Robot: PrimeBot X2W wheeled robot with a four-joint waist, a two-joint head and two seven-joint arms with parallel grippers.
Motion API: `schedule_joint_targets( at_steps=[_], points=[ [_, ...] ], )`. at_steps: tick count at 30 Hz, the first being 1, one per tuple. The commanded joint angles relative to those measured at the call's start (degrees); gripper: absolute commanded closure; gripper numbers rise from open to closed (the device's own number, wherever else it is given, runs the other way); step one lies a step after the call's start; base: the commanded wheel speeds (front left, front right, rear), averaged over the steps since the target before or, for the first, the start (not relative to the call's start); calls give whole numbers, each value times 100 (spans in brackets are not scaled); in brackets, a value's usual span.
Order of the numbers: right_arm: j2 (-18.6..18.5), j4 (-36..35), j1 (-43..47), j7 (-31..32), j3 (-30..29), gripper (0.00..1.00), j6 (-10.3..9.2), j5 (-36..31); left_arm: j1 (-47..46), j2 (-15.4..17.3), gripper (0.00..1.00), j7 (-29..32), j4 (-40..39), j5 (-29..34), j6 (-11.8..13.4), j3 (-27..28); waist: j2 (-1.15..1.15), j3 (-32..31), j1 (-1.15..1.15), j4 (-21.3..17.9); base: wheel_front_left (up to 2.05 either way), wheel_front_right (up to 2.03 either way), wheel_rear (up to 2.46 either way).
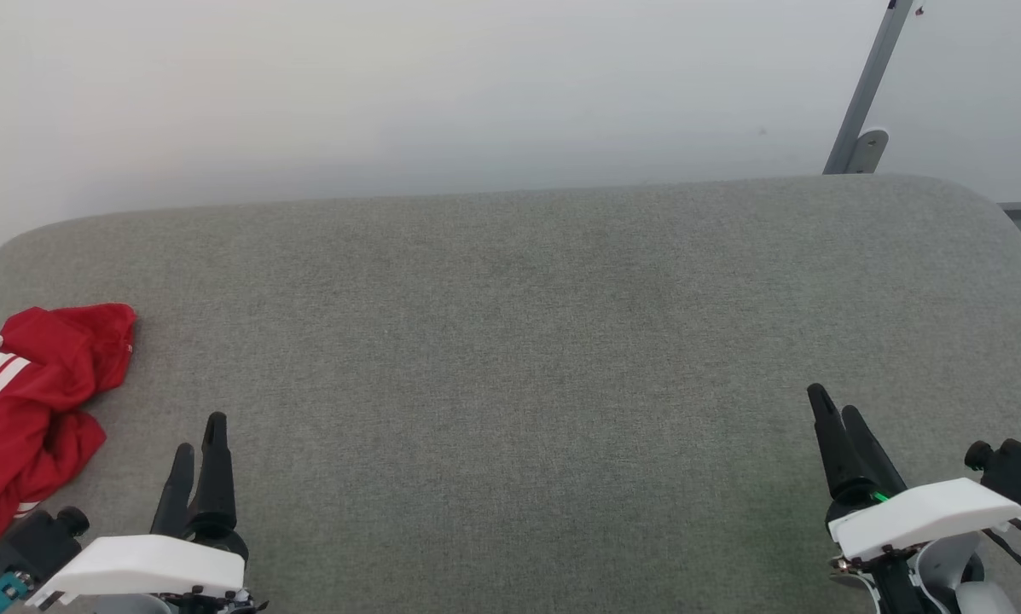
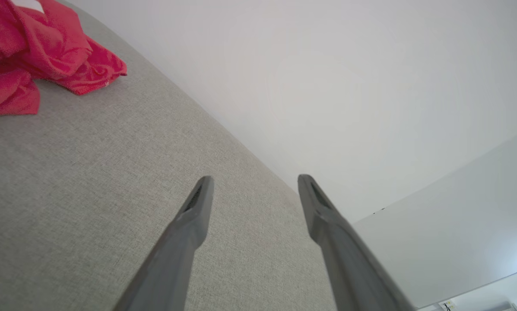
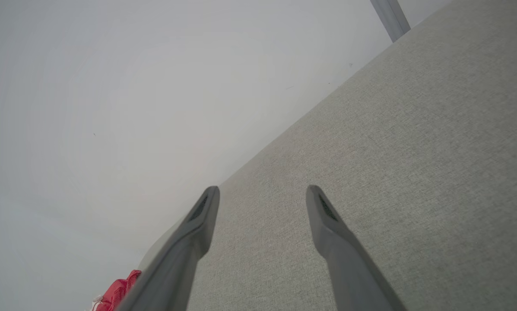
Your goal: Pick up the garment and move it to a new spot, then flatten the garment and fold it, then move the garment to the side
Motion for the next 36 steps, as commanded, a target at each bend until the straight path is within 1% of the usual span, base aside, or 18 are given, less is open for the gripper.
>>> schedule_joint_targets(
  at_steps=[1,12,20,36],
  points=[
    [-30,-83,-85,-51,19,0,0,-168,-37,25,0,-61,-109,213,-51,33,0,-2,0,1,0,0,0],
    [-36,-147,-71,-152,63,0,0,-823,35,-76,0,-250,-153,984,-258,149,0,-24,0,5,0,0,0],
    [-50,-199,-62,-221,112,0,0,-1240,75,-118,0,-379,-179,1469,-363,209,0,-39,0,6,0,0,0],
    [-83,-284,-63,-380,198,0,0,-1969,165,-150,0,-608,-294,2281,-469,226,0,-65,0,18,0,0,0]
  ],
)
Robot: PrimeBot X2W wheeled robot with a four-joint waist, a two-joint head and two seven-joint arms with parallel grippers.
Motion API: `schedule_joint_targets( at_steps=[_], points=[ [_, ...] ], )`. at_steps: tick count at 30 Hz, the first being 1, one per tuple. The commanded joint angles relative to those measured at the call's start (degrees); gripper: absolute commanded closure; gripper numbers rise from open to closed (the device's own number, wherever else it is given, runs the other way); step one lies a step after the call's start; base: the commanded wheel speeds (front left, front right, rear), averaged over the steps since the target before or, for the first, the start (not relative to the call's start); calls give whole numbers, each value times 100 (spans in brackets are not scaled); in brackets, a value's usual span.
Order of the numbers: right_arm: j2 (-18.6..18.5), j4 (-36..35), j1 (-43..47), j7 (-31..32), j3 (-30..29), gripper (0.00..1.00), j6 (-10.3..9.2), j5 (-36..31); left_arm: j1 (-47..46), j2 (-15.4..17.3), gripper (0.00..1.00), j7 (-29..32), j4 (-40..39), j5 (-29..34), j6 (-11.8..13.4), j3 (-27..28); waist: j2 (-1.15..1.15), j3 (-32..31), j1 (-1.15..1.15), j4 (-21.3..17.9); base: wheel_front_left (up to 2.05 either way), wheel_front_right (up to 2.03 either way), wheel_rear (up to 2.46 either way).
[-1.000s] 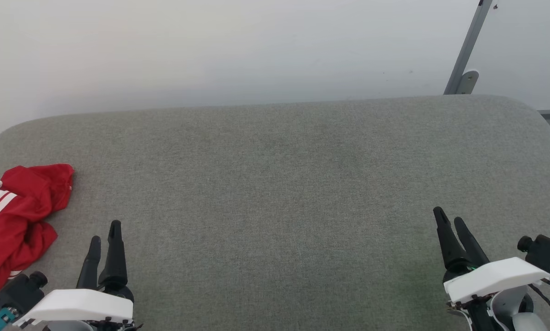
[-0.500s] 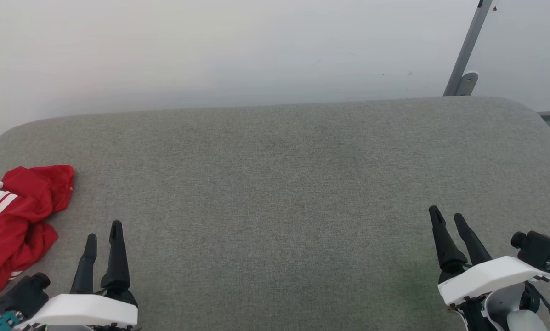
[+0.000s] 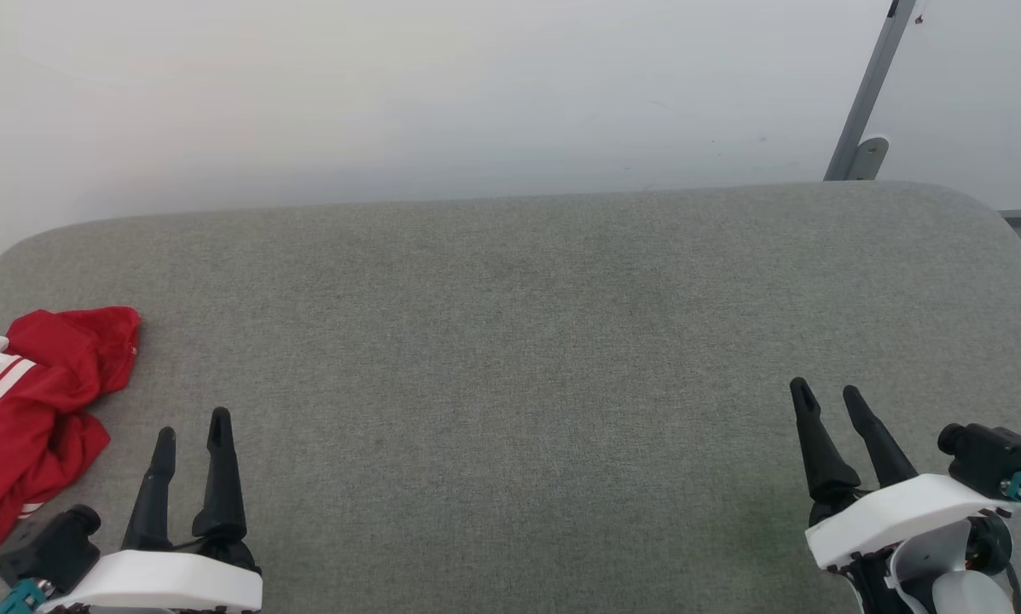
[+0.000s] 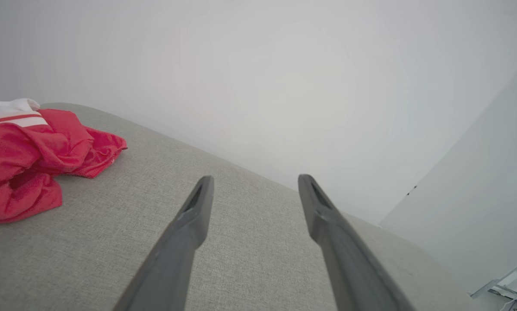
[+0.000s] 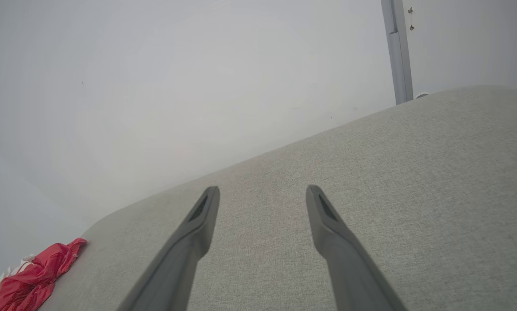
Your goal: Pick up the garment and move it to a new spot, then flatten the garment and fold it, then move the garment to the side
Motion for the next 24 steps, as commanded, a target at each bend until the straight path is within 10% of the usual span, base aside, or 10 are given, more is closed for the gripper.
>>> schedule_joint_targets(
  at_steps=[1,24],
  points=[
    [-36,-65,-65,-62,19,0,0,-120,31,35,0,-65,-74,177,-15,9,0,-2,0,0,0,0,0],
    [-87,-166,-54,-214,138,0,-1,-1075,140,151,0,-319,-149,1017,-43,-128,0,-29,0,-3,0,0,0]
  ],
)
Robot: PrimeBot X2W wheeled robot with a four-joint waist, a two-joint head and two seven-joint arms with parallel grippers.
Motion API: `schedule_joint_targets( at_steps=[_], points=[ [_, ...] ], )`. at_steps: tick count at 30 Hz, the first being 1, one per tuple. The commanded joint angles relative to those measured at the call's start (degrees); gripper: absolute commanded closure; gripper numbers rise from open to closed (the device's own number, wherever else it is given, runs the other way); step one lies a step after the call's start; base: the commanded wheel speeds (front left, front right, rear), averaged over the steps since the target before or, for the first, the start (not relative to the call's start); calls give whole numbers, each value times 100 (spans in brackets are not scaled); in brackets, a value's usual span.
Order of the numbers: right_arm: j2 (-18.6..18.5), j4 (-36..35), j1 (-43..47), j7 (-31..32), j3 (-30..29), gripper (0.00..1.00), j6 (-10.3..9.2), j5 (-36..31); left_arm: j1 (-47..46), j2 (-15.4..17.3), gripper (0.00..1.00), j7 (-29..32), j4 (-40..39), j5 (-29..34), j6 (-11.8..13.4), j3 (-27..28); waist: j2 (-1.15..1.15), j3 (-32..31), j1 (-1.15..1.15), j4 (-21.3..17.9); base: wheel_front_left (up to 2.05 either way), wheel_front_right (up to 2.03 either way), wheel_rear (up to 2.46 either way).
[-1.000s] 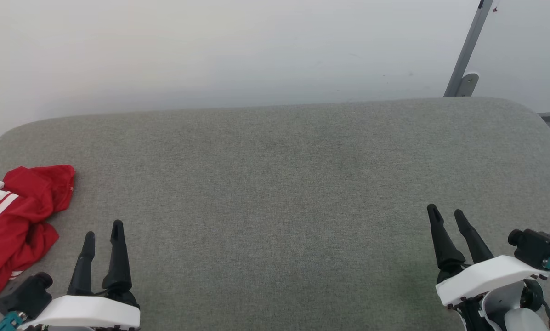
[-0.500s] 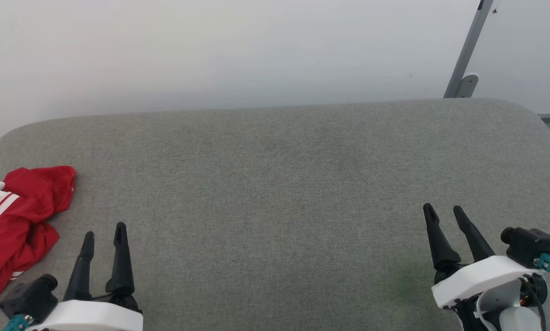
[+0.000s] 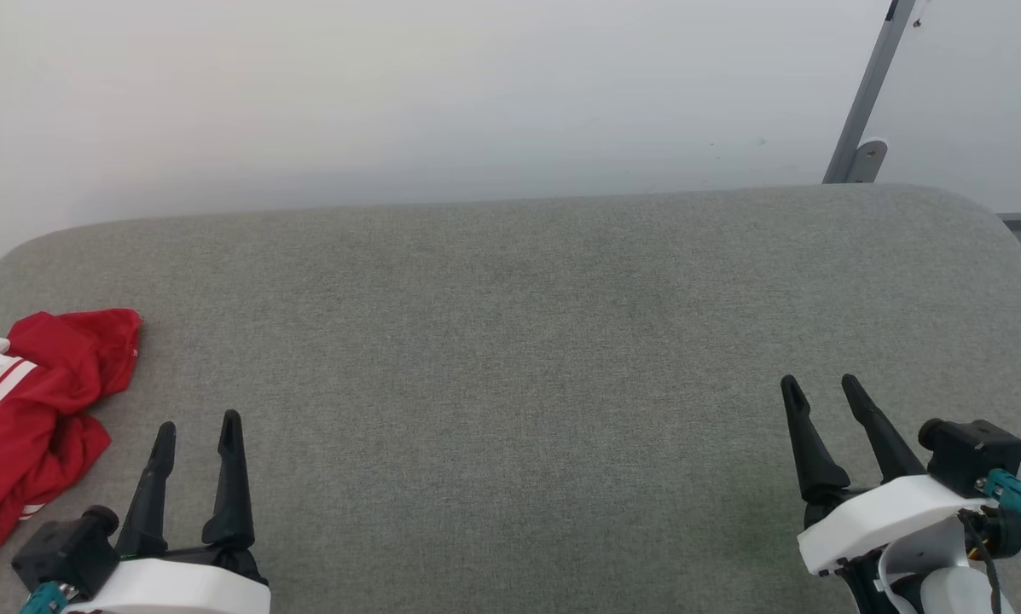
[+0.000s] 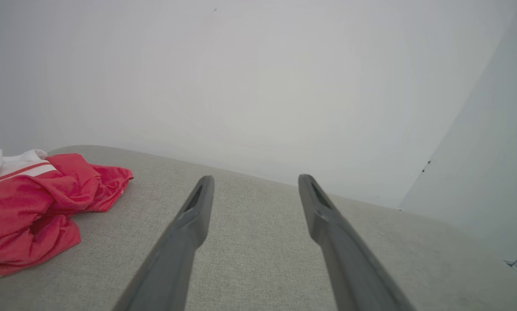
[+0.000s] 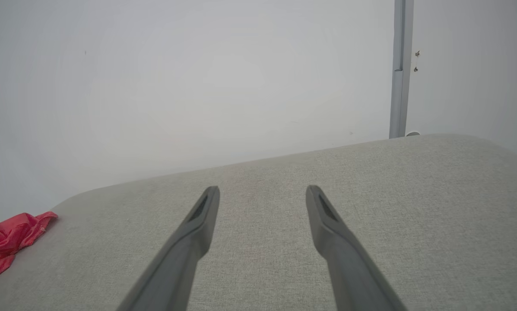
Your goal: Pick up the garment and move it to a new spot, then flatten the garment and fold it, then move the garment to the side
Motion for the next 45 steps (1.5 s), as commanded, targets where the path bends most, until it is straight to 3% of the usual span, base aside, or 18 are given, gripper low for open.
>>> schedule_joint_targets(
  at_steps=[1,18,31,45],
  points=[
    [-23,-59,-53,-51,24,0,-2,-136,52,34,0,-42,-47,132,-16,-24,0,-4,0,1,0,0,0],
    [-47,-107,-65,-222,33,0,-2,-795,134,171,0,-216,-98,640,-20,-106,0,-44,0,13,0,0,0],
    [-29,-102,-19,-273,-13,0,-2,-772,110,143,0,-216,-8,541,-20,-72,0,-67,0,57,0,0,0],
    [-91,-41,-225,-104,528,0,-2,-666,-23,58,0,-215,264,682,94,363,0,-179,0,863,0,0,0]
  ],
)
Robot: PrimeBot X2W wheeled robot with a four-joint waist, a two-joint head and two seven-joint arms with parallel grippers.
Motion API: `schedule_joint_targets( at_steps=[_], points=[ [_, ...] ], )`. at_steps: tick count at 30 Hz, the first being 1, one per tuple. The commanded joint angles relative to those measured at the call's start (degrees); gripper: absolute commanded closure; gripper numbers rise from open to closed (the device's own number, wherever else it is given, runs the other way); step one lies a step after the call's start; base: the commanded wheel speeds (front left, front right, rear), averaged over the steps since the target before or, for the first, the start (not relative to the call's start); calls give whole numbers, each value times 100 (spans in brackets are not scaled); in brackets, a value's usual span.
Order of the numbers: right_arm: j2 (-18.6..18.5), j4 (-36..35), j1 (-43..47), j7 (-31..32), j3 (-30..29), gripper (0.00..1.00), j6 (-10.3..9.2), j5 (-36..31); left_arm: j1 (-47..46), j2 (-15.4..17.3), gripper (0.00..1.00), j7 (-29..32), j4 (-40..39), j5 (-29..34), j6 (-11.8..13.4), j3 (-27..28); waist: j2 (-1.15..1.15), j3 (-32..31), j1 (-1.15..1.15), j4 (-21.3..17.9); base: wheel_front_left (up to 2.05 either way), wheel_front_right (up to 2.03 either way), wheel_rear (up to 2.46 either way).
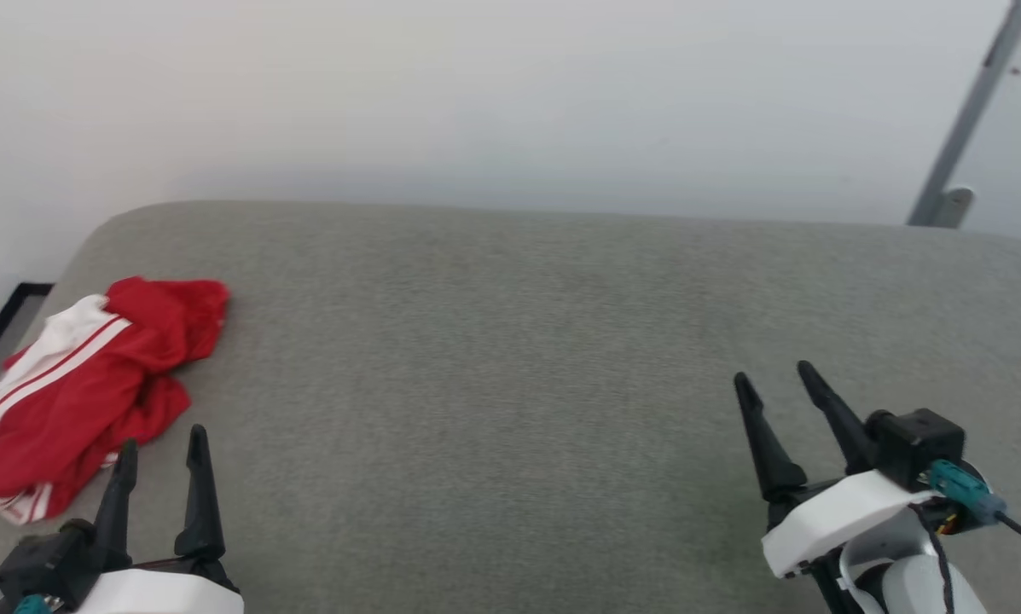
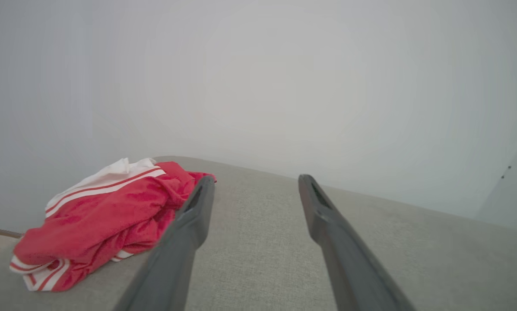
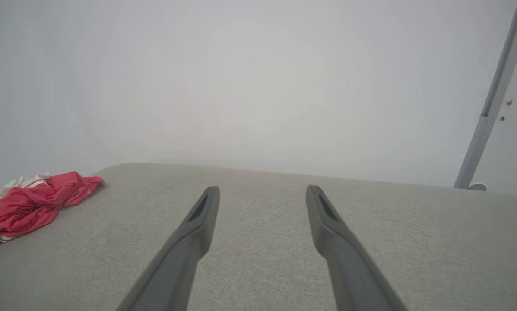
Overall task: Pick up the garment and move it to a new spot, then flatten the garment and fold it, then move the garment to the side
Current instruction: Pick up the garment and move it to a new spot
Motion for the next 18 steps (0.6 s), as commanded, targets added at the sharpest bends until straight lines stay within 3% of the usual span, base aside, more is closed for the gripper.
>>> schedule_joint_targets(
  at_steps=[1,18],
  points=[
    [3,30,-103,38,57,0,-2,46,-49,27,0,-29,23,28,27,47,0,-31,0,222,0,0,0],
    [-79,241,-363,116,624,0,-2,195,-29,-112,0,-29,49,61,332,337,0,-116,0,1415,0,0,0]
  ],
)
